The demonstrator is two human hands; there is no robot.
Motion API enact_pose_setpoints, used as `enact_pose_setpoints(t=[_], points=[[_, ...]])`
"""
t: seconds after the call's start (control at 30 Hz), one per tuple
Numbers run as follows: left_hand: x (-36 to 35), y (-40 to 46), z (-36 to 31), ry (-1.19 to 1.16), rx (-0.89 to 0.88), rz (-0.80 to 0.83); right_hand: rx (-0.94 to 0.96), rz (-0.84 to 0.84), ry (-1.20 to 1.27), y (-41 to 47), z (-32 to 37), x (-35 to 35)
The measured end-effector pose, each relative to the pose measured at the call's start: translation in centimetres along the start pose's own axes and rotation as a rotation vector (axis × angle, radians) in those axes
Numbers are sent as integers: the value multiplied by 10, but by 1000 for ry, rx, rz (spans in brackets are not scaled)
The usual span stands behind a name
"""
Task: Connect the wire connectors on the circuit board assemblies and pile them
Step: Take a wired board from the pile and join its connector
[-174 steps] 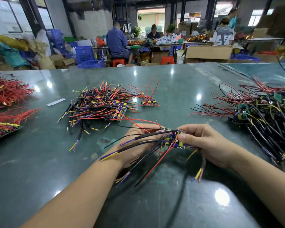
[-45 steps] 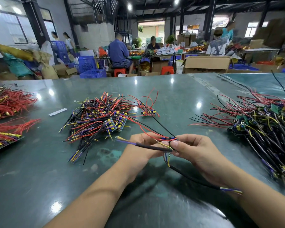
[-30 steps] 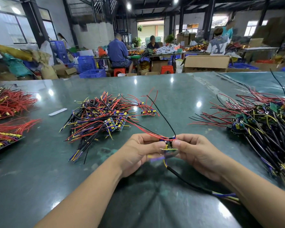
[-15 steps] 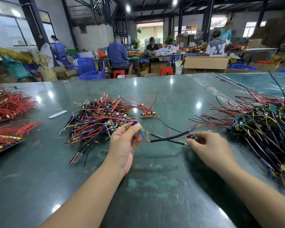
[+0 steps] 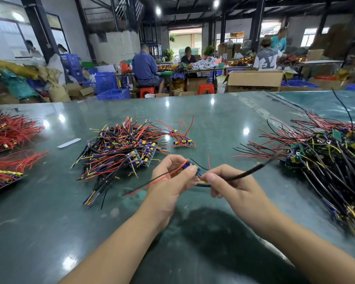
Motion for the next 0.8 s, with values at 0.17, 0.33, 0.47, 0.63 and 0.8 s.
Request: enact_pose_setpoints(t=[0.17, 0.33, 0.47, 0.63, 0.8], points=[[-3, -1, 0, 26, 39, 46, 40, -77, 64, 2, -2, 3], [-5, -4, 0, 152, 17, 79, 0, -126, 83, 4, -8, 7], [-13, -9, 0, 141, 36, 163, -72, -33, 140, 2, -9, 2], [-7, -6, -6, 360, -40, 139, -110, -24, 176, 2, -8, 6], [0, -3, -18, 490, -195, 83, -157, -91, 137, 4, -11, 13]])
Point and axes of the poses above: each hand's wrist, its own y-axis towards the middle knuckle, its own x-axis out of the back of the hand, z = x × y, the point moved 6 cm from there along y, towards the middle knuckle, and after that the axes turned 2 degrees about -y, right-handed, at the moved point
